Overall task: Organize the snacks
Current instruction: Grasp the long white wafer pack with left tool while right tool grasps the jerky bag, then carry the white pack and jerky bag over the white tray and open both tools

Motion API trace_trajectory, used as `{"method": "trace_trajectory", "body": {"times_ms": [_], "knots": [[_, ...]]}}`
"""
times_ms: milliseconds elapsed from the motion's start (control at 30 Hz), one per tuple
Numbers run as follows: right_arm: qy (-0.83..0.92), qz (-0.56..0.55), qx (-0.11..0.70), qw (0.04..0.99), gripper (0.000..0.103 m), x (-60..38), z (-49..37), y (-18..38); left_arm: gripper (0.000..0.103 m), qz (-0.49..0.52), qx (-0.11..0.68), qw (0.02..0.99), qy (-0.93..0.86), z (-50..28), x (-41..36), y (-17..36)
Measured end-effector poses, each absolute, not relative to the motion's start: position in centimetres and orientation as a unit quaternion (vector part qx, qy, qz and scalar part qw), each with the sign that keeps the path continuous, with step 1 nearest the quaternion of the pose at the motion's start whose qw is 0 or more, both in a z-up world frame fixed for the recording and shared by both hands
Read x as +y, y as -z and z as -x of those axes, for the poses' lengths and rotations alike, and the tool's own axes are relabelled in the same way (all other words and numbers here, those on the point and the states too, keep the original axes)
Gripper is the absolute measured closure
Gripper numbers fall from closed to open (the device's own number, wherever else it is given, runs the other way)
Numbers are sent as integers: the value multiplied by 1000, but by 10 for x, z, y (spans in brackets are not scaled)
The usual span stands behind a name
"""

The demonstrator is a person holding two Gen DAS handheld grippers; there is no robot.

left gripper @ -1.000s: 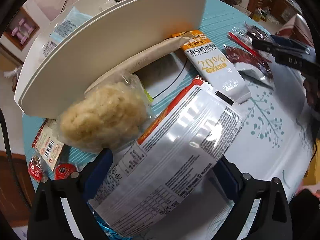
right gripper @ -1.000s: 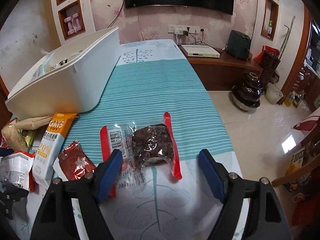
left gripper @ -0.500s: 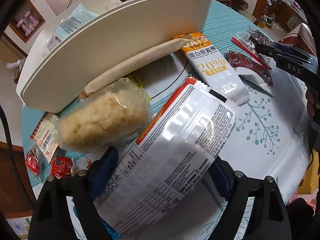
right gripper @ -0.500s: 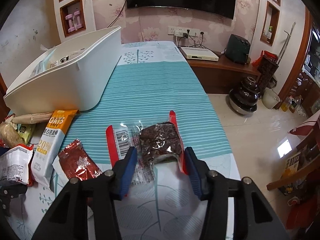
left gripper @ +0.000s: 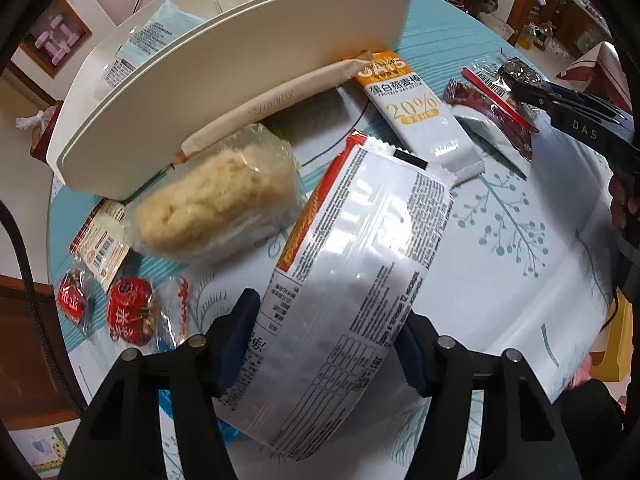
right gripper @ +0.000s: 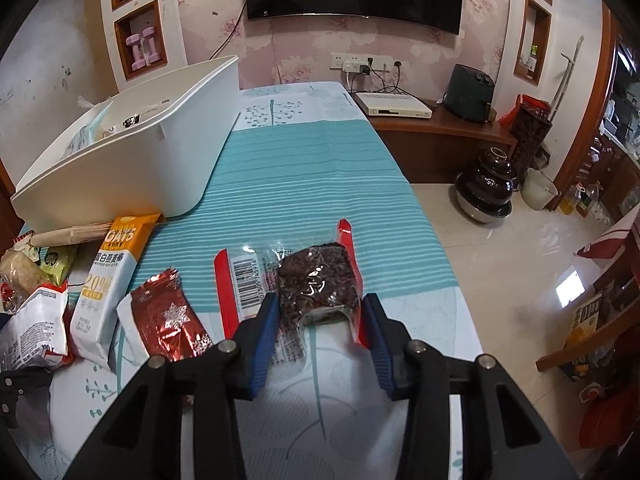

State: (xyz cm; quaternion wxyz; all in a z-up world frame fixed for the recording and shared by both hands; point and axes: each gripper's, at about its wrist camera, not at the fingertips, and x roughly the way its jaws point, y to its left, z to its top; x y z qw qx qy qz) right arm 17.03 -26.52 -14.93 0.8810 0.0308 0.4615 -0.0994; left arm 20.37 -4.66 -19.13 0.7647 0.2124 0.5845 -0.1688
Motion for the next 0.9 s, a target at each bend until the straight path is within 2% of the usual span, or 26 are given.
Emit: {"method": "trace_trajectory", "body": {"times_ms": [367,900], "knots": [[101,-33,459,882,61,-262,-150,131,45,-184,613,751,163,-183,-38,186],[97,-13,421,902,61,-245,-130,78,46,-144,578,785,168,-164,1,122]]}}
